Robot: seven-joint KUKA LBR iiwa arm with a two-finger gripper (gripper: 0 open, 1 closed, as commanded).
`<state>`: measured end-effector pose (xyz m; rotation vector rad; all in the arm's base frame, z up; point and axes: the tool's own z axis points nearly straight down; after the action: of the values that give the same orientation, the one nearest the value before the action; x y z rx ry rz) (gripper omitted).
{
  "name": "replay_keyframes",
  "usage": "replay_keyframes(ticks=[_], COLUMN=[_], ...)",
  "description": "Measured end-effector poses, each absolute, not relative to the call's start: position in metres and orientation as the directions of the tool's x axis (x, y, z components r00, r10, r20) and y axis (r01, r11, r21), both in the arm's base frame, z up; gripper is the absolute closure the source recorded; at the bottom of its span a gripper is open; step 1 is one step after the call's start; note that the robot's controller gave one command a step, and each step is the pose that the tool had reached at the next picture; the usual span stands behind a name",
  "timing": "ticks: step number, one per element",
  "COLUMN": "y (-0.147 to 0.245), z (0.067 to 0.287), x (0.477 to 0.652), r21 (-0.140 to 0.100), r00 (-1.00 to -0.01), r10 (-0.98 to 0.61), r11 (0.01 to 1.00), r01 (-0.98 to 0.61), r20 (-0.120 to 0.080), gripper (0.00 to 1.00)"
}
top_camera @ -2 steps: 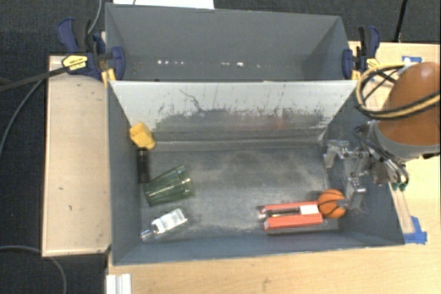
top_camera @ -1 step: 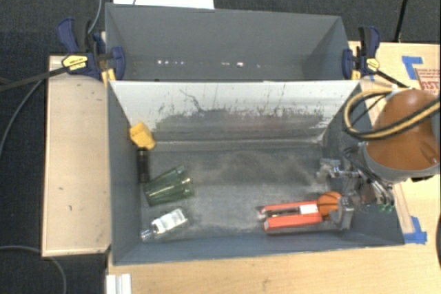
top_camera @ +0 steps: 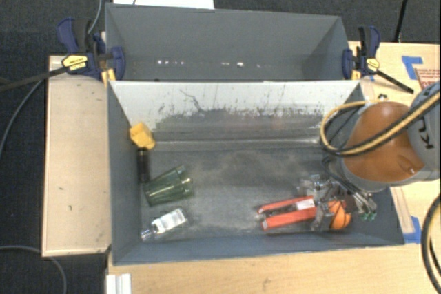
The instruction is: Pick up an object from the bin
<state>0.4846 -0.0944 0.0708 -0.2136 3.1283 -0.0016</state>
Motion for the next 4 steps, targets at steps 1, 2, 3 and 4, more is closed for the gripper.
replay_keyframes(ticks=[1, 2, 3, 4], y=[-0.094, -0.091, -0.091, -0.062], z=[0.071, 0.117, 0.132, 0.135], x=[0.485, 0.482, 0.483, 0.494], r21=[-0.002, 0.001, 0.000, -0.003], r00=[-0.990, -0.991, -0.991, -0.971], r10=[-0.138, -0.136, -0.136, -0.241], r11=[0.990, 0.991, 0.991, 0.971], r01=[-0.138, -0.136, -0.136, -0.241], r20=[-0.006, 0.001, -0.004, -0.005], gripper=[1.00, 1.00, 1.00, 1.00])
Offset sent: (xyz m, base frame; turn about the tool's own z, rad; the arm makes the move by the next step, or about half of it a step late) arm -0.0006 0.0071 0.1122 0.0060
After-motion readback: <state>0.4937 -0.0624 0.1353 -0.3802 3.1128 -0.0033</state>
